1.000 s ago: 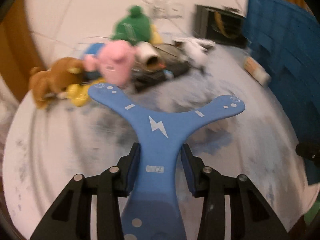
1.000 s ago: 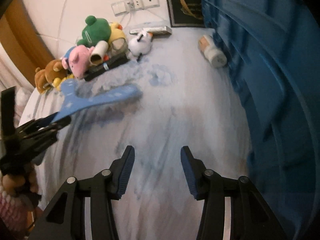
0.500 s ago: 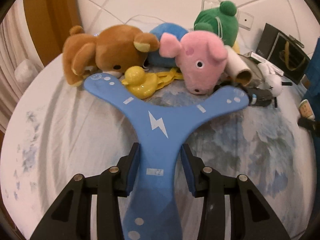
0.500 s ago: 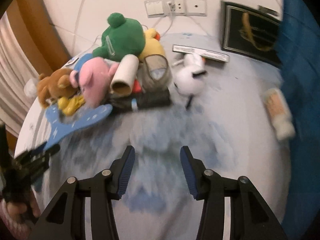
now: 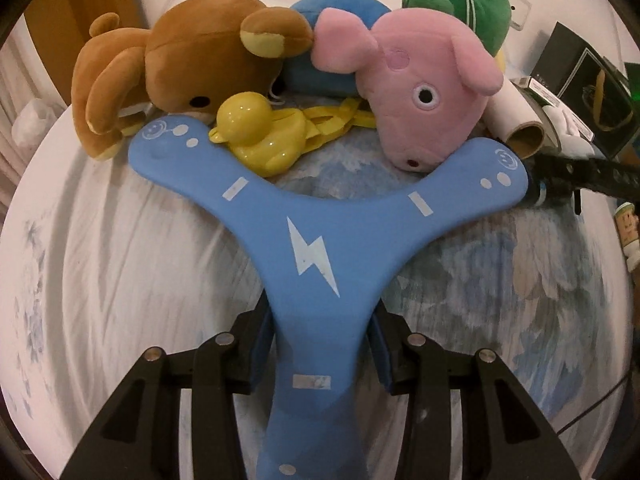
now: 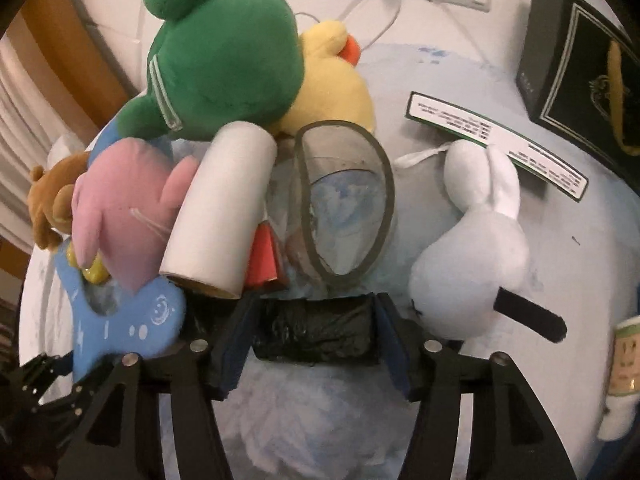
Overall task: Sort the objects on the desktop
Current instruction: 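Grasp the blue boomerang with left gripper while right grasps black wrapped tube, then carry the boomerang and black tube over the blue bin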
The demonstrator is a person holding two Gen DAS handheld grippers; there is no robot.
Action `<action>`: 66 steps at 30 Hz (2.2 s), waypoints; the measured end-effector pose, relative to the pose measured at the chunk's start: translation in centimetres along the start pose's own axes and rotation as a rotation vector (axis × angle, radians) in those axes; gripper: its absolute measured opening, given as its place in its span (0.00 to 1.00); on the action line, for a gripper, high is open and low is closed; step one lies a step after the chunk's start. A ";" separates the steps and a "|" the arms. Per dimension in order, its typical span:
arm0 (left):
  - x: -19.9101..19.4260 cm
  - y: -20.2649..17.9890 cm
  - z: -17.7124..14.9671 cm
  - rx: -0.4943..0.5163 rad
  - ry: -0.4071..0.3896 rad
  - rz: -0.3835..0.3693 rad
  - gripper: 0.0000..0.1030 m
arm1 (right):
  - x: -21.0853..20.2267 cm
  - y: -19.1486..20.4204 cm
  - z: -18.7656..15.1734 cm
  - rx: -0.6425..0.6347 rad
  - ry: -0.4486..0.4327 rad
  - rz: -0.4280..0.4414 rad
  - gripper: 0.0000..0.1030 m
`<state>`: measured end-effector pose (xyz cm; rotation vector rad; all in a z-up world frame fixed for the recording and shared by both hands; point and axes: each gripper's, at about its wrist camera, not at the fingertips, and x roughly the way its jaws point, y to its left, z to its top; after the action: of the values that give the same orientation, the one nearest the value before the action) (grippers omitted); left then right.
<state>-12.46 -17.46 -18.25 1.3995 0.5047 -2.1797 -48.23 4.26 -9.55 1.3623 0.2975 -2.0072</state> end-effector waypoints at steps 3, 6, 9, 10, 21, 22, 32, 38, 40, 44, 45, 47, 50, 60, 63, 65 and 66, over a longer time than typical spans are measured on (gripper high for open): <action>-0.1 0.3 -0.3 -0.021 0.028 -0.008 0.40 | -0.8 0.7 -1.4 -0.035 0.080 0.003 0.55; -0.3 0.7 -0.8 -0.030 0.065 -0.020 0.40 | -0.8 1.9 -4.8 -0.061 0.231 0.004 0.52; -0.4 1.2 -1.0 -0.045 0.080 -0.032 0.40 | -1.5 3.4 -7.0 -0.106 0.246 0.007 0.52; -0.4 1.4 -1.0 -0.054 0.080 -0.027 0.42 | -1.9 4.1 -7.3 -0.138 0.231 -0.016 0.56; 0.6 0.8 -0.1 -0.026 0.082 0.014 0.44 | -0.3 8.1 -3.3 -0.414 0.124 -0.120 0.82; 0.6 0.7 -0.2 -0.021 0.081 0.017 0.44 | 0.6 8.0 -3.1 -0.411 0.144 -0.111 0.73; -0.7 0.1 -3.6 0.035 0.102 -0.031 0.42 | 0.7 8.1 -6.8 -0.321 0.259 -0.070 0.34; -2.1 -0.9 -7.3 0.074 0.116 -0.029 0.42 | -1.5 8.2 -12.2 -0.248 0.329 -0.040 0.35; -2.1 -1.1 -7.6 0.076 0.089 -0.014 0.42 | -1.5 8.4 -12.3 -0.240 0.311 -0.048 0.37; -3.7 -1.5 -8.3 0.078 0.051 -0.011 0.40 | -1.2 8.6 -11.6 -0.215 0.264 -0.075 0.33; -4.7 -1.6 -8.6 0.086 0.028 -0.010 0.39 | -1.8 8.5 -11.8 -0.190 0.244 -0.075 0.33; -6.8 -1.8 -8.6 0.095 -0.009 -0.015 0.36 | -3.5 8.5 -12.6 -0.168 0.209 -0.065 0.33; -8.0 -0.8 -6.7 0.094 -0.050 -0.035 0.36 | -6.6 8.5 -13.7 -0.160 0.160 -0.055 0.33; -18.8 -6.1 -5.8 0.200 -0.306 -0.112 0.35 | -18.4 8.6 -13.8 -0.060 -0.109 -0.061 0.33; -22.6 -7.5 -5.6 0.248 -0.397 -0.142 0.34 | -23.0 8.3 -14.3 -0.031 -0.211 -0.098 0.33; -24.6 -8.7 -5.4 0.277 -0.445 -0.179 0.33 | -26.6 8.2 -14.7 -0.012 -0.292 -0.133 0.33; -25.6 -9.3 -5.3 0.294 -0.468 -0.200 0.32 | -27.9 8.2 -14.9 -0.003 -0.323 -0.152 0.33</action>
<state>-5.12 -1.68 3.35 0.9456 0.1582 -2.7219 -26.00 17.54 10.37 1.0165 0.2612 -2.3110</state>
